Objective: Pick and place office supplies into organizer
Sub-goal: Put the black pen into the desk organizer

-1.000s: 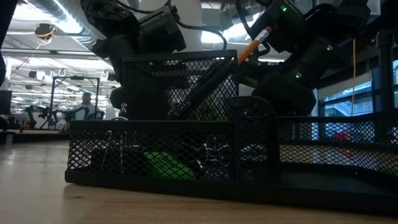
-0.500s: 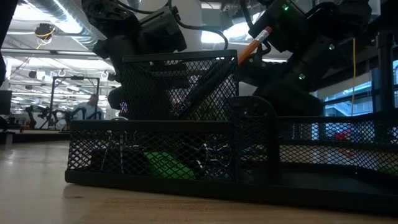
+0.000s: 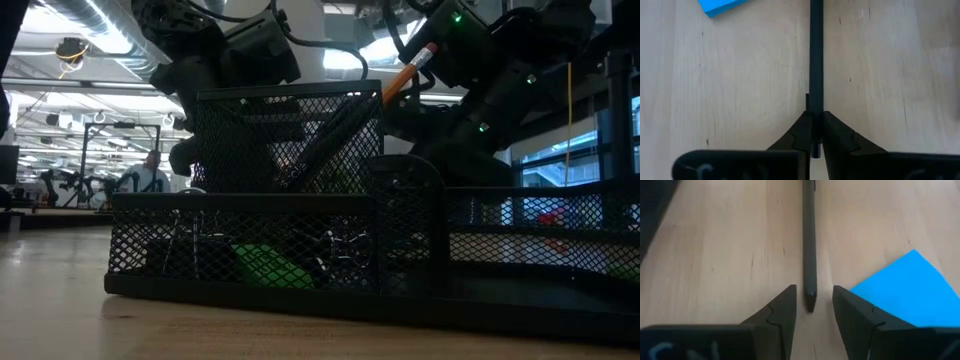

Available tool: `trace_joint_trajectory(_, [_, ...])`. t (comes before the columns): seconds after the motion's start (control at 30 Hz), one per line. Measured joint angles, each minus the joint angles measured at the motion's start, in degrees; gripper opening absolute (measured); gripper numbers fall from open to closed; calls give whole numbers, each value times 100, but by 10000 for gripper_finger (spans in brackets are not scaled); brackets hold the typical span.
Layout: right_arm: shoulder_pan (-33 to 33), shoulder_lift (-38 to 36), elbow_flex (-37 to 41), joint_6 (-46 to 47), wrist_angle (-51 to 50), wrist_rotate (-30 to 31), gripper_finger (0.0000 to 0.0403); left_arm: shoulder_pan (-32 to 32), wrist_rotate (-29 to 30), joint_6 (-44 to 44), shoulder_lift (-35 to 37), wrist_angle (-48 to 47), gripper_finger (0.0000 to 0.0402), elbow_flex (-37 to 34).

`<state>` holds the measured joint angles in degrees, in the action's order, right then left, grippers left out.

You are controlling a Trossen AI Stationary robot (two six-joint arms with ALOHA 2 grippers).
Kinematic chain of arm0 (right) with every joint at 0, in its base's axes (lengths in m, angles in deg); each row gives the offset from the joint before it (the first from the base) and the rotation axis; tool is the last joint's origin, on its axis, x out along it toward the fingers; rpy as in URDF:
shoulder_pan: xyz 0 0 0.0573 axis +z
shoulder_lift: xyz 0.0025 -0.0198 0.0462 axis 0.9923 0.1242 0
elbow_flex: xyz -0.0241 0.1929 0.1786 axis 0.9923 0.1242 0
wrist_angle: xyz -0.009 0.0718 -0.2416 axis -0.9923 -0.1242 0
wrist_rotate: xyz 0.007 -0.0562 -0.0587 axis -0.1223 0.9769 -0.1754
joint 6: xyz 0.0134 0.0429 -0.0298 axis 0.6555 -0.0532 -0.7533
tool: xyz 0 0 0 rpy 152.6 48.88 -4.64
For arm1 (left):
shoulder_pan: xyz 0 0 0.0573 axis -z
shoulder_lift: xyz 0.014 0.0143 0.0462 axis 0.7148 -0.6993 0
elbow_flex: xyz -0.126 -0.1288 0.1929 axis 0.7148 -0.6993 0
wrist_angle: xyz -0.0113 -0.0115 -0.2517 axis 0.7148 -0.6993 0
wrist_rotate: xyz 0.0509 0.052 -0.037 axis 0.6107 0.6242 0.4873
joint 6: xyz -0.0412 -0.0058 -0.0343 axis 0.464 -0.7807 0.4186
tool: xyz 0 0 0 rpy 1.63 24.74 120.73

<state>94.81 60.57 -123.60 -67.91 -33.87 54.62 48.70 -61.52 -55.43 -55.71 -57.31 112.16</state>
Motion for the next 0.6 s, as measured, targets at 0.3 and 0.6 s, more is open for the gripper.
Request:
trace_joint_trajectory(0.3, [-74, 102, -13, 174, -104, -571, 114, 0, 15, 4, 0, 11, 22, -1])
trace_joint_trajectory(0.6, [-81, 321, -31, 179, -89, -549, 48, 4, 52, 22, 0, 60, 38, -4])
